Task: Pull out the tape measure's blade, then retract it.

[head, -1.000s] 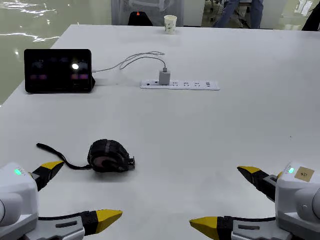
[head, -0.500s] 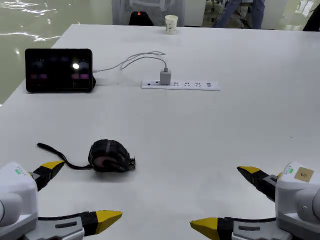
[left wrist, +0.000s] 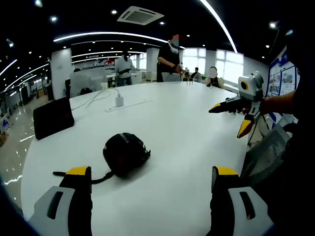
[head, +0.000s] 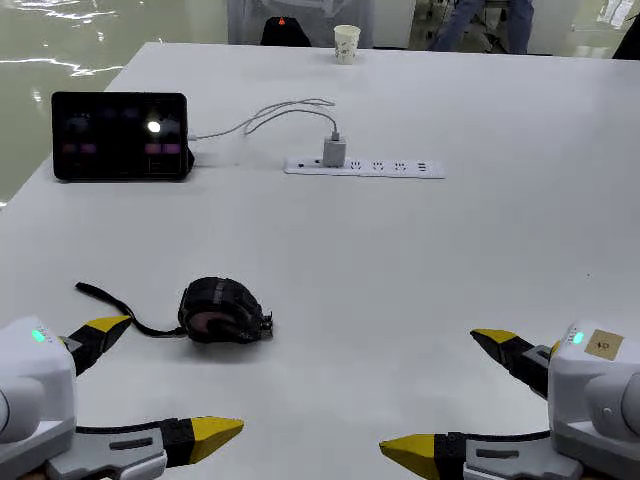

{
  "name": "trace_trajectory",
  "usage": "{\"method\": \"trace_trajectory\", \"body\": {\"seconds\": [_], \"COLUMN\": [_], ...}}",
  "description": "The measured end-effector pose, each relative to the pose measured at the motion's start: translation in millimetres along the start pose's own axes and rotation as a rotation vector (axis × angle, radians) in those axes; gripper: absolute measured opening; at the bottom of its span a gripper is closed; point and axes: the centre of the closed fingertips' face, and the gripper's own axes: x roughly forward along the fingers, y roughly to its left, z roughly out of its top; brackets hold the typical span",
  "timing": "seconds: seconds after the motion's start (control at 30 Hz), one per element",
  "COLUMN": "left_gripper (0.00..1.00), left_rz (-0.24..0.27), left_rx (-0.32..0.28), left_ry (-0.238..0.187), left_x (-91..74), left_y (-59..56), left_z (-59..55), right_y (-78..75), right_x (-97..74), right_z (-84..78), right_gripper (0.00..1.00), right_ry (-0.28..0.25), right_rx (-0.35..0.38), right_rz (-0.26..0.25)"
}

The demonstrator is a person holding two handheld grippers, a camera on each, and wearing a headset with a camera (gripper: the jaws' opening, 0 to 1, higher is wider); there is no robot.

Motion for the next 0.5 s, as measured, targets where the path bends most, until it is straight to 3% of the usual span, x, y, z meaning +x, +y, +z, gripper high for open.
{"method": "trace_trajectory", "body": {"seconds": [0.5], "left_gripper": [0.99], "left_rz": [-0.023], "left_rx": [0.027], "left_ry": [0.011], "left_x": [8.4], "left_y": [9.7], "left_z": [2.1], "right_y": [-3.0], "right_x": [14.4], "right_z": [1.9], "right_gripper": [0.98], "right_ry": [0.021], "right_rx": [-0.05], "right_rz": [0.051]}}
